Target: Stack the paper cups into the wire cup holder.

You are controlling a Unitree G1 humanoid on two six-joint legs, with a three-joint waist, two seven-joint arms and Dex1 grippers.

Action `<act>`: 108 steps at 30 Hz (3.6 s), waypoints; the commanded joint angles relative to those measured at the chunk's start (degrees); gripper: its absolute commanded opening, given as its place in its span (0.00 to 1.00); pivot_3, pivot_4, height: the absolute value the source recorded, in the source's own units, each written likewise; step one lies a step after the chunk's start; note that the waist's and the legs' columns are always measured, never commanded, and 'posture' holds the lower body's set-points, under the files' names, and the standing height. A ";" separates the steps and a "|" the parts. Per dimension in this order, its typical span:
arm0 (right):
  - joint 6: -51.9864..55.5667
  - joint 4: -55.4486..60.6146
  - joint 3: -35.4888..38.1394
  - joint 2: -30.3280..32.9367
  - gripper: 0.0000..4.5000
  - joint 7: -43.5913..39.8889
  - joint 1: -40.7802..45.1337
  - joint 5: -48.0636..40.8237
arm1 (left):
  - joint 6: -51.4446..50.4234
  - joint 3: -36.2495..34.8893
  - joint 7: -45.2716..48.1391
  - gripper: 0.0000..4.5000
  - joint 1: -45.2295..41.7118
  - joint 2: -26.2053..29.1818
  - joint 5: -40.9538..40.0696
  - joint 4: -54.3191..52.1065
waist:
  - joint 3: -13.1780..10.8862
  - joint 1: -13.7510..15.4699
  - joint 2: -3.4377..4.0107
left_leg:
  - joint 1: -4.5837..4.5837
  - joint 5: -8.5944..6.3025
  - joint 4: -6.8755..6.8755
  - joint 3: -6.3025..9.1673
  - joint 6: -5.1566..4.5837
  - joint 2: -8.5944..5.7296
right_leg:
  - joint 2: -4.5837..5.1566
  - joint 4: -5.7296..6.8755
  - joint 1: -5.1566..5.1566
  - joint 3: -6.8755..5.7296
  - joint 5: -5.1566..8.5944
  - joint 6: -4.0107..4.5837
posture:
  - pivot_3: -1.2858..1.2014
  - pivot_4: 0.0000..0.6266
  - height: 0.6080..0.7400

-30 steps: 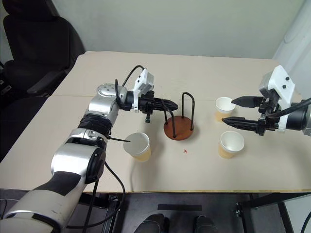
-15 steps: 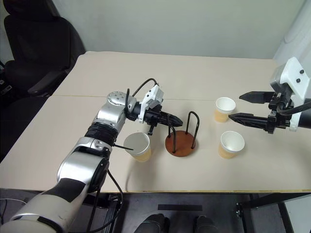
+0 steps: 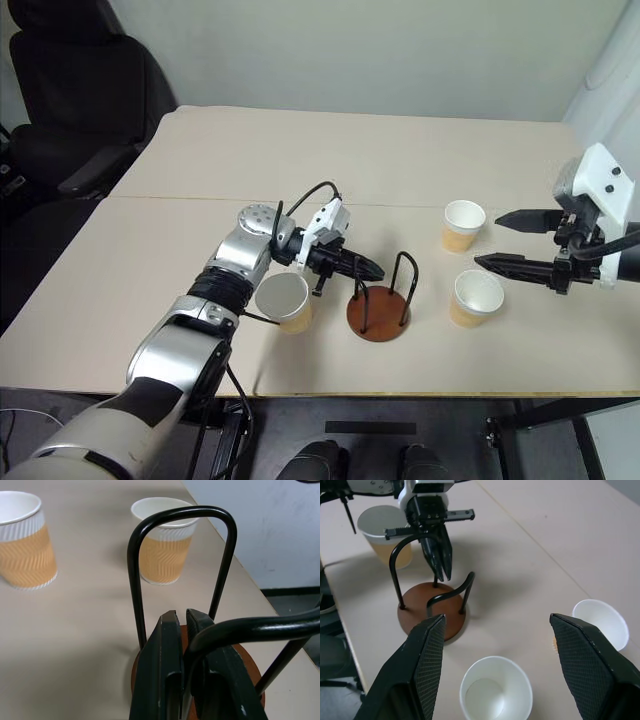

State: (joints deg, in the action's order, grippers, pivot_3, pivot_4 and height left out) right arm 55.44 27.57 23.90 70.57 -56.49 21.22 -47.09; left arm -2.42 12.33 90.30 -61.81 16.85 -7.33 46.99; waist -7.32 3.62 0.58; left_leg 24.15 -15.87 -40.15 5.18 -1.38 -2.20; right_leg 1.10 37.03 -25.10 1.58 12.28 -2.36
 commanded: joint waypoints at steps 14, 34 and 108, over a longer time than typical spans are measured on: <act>-3.04 0.02 1.49 1.02 0.74 -0.10 0.12 0.92 | 3.90 -0.18 -0.66 0.49 0.06 -0.64 -0.65 -1.47 | 0.01 -0.01 0.01 | -0.04 -0.02 -0.02 -0.02 -0.04 0.00 | 0.00 0.00 0.04 0.02 -0.01 -0.03 | 0.52 0.24 1.00; -2.60 0.56 0.52 0.32 0.74 1.35 0.77 -0.02 | 4.31 2.90 2.19 0.99 -0.16 5.12 -1.11 -6.47 | 0.01 -0.04 0.01 | -0.06 -0.02 -0.02 -0.03 -0.05 0.01 | 0.00 0.01 0.04 0.03 -0.01 -0.03 | 0.52 0.24 1.00; -24.67 -28.19 -37.67 -11.75 0.74 -1.36 27.47 37.43 | -11.97 -1.13 2.20 0.99 -4.28 30.04 -13.47 -12.98 | 0.00 -1.17 0.02 | 0.04 -0.08 0.02 0.07 -0.23 0.00 | 0.03 -0.10 -0.09 0.00 -0.02 -0.03 | 0.52 0.24 1.00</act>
State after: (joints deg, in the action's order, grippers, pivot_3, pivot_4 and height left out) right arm 32.54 0.33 -13.90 58.82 -56.91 46.82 -11.68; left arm -14.01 11.82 90.67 -65.91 46.10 -19.80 36.12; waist -7.32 2.44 0.60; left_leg 24.19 -15.95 -40.13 5.26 -1.62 -2.20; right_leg 1.13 36.91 -25.19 1.57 12.26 -2.39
